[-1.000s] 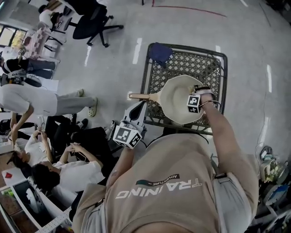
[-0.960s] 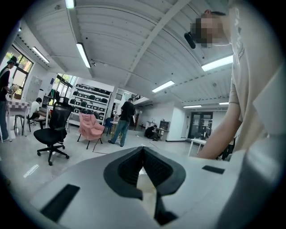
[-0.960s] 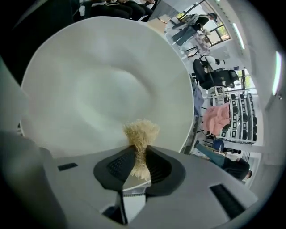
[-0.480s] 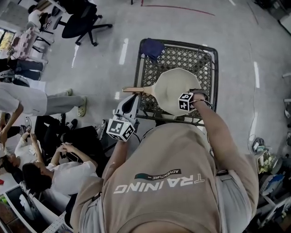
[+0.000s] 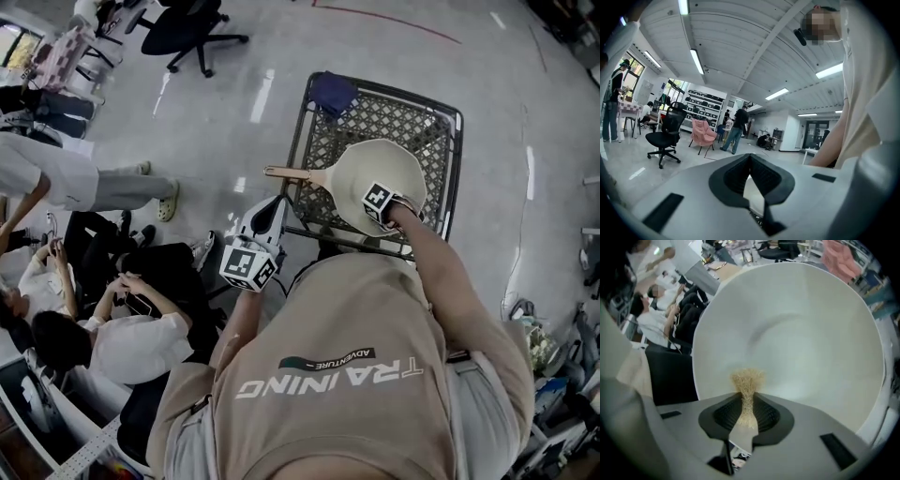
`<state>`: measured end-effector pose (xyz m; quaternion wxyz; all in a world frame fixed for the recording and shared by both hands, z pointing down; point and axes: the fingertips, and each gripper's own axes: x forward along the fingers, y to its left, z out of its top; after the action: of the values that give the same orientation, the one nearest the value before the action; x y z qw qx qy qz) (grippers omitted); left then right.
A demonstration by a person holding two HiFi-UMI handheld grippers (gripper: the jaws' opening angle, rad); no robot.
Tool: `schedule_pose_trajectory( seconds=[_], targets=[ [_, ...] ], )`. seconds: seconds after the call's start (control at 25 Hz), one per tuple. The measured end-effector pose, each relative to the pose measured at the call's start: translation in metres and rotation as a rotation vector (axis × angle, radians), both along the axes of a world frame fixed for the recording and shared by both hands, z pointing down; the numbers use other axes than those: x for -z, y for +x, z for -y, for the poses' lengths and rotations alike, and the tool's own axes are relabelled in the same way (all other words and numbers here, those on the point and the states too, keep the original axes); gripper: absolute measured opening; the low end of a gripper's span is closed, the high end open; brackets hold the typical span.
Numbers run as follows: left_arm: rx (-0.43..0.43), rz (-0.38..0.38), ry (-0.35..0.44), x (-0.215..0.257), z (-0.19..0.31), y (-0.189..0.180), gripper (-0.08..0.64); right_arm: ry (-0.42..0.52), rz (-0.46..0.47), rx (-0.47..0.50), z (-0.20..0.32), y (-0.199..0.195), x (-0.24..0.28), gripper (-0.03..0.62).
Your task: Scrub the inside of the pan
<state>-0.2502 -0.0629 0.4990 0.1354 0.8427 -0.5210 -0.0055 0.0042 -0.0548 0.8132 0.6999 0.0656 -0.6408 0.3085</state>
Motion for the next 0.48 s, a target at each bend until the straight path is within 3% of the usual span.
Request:
schedule_pose_trajectory(
  seconds=[0.08,0.24,0.48],
  targets=[
    [0.014,0.0,-0.004,0.0,-0.002,-0.002,0.017,-0.034,0.058,-0.077,-0.001,-0.017,0.002,0.087],
    [0.038,0.008,-0.009,0.004,-0.004,-0.004,0.017,-0.07,0.152,-0.139,-0.001,-0.049,0.004,0.087],
    [0.06,0.04,-0.028,0.01,-0.009,-0.008,0.018,-0.027,0.299,-0.346,0.03,-0.101,0.006,0.087]
  ],
)
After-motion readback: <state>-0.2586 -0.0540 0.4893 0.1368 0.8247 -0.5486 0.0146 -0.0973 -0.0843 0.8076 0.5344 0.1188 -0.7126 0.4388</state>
